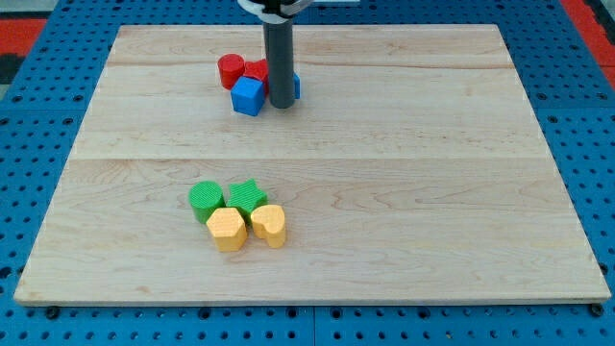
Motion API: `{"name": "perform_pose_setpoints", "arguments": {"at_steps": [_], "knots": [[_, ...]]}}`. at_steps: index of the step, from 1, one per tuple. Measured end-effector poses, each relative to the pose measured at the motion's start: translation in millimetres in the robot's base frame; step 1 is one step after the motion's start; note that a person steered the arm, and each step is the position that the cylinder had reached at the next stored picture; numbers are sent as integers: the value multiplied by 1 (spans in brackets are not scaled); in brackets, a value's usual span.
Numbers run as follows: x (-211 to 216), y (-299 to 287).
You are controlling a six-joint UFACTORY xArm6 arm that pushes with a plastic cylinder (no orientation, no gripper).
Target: Move the blue cube to the left side of the board
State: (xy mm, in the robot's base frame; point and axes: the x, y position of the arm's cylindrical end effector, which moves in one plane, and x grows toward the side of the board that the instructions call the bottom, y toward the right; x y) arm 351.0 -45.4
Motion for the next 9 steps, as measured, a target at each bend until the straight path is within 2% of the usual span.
{"name": "perform_pose_setpoints", "arguments": {"at_steps": [2, 3, 4, 5, 6, 9], "knots": [[-14, 23], [2, 10], [18, -31], [6, -31], [10, -5], [-9, -2]]}}
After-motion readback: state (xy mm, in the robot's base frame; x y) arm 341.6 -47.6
